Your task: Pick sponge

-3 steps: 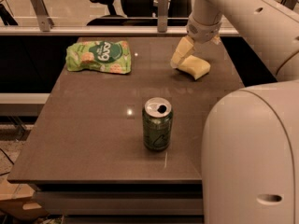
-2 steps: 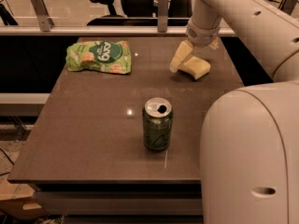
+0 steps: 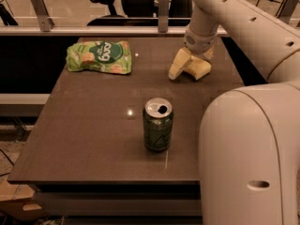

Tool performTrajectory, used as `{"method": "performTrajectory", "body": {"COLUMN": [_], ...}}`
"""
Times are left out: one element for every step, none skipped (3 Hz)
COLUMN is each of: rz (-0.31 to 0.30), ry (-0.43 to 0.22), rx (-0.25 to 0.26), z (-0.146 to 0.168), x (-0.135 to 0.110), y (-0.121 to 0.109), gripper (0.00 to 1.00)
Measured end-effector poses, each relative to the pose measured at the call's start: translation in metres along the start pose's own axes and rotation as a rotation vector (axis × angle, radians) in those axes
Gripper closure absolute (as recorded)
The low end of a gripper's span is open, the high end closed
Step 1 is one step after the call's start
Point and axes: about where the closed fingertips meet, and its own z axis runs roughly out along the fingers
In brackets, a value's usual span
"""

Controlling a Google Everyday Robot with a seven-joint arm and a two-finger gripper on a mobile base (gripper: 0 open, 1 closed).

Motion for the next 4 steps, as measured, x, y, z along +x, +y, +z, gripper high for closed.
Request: {"method": "performTrajectory", "body": {"rz": [-0.002, 0.001, 0.001, 0.001], "ry": [0.003, 0.000, 0.000, 0.000], "rx": [-0.029, -0.038, -0.038, -0.038], "z": [0.008, 0.008, 0.000, -0.008], "x": [0.000, 0.001, 0.000, -0.001], "y": [0.003, 0.003, 0.002, 0.002], "gripper": [0.23, 0.45, 0.68, 0.91]}}
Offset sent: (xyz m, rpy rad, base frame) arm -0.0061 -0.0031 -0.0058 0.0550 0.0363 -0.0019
